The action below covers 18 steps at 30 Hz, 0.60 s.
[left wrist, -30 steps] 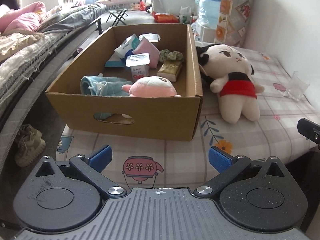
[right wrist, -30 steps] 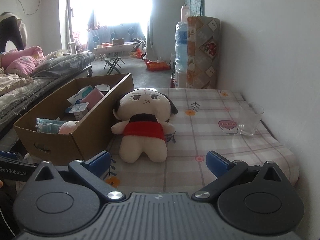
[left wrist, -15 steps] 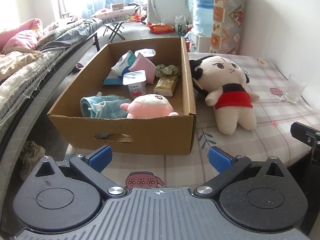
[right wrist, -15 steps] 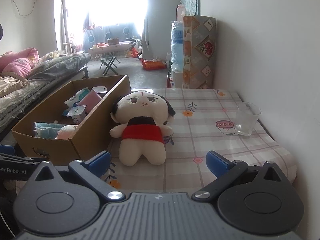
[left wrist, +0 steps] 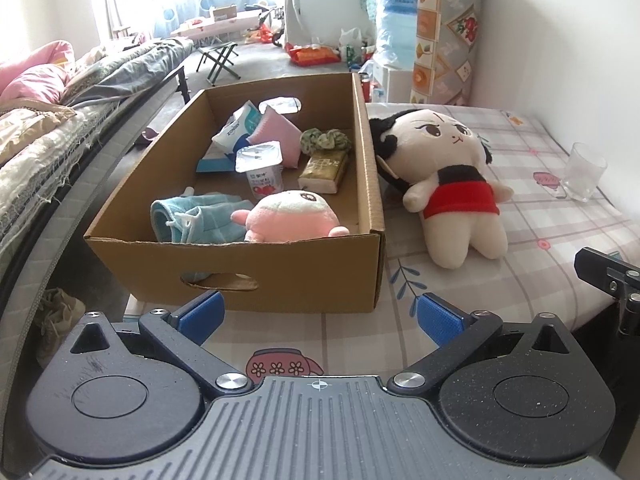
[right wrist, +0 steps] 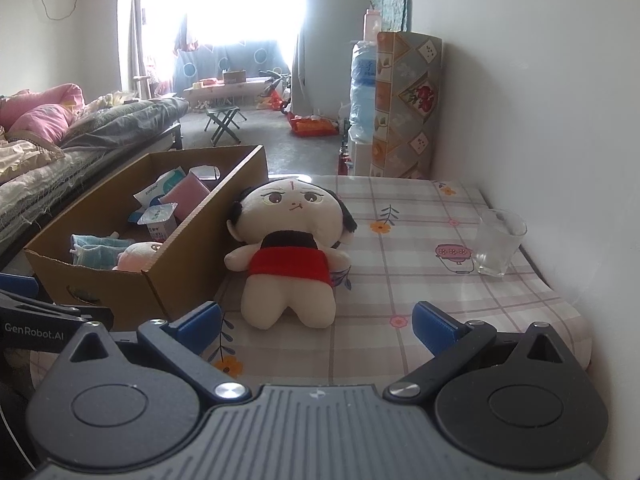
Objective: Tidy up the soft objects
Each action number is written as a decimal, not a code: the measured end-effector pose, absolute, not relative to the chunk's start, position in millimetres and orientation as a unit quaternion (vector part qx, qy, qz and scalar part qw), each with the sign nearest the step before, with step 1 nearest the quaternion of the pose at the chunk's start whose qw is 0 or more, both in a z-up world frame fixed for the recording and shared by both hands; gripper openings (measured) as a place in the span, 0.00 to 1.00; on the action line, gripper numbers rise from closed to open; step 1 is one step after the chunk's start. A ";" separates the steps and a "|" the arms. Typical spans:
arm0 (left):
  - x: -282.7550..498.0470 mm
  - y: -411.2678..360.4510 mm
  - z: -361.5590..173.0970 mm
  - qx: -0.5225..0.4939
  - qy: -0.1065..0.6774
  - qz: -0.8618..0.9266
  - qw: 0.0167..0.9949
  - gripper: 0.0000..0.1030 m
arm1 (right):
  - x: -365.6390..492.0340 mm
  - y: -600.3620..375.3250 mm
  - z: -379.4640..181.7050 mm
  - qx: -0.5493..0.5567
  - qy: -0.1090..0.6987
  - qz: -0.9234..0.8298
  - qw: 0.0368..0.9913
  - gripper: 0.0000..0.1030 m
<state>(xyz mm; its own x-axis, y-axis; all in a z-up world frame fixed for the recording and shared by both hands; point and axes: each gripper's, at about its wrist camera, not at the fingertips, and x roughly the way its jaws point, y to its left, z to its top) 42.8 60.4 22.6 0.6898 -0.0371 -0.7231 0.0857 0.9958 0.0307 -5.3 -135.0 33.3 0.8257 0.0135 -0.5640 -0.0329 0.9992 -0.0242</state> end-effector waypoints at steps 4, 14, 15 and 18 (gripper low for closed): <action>43.5 60.3 22.1 0.032 0.393 -0.034 0.918 1.00 | -4.7 -134.4 33.3 -0.017 0.295 0.012 0.955 1.00; 48.7 62.2 19.9 0.030 0.396 -0.037 0.917 1.00 | 0.6 -136.5 31.1 -0.013 0.306 0.003 0.952 1.00; 48.9 61.9 19.9 0.030 0.396 -0.038 0.917 1.00 | 0.5 -136.5 30.5 -0.013 0.308 0.002 0.951 1.00; 49.1 60.7 20.6 0.033 0.394 -0.039 0.918 1.00 | 0.5 -136.1 29.4 -0.017 0.309 -0.001 0.951 1.00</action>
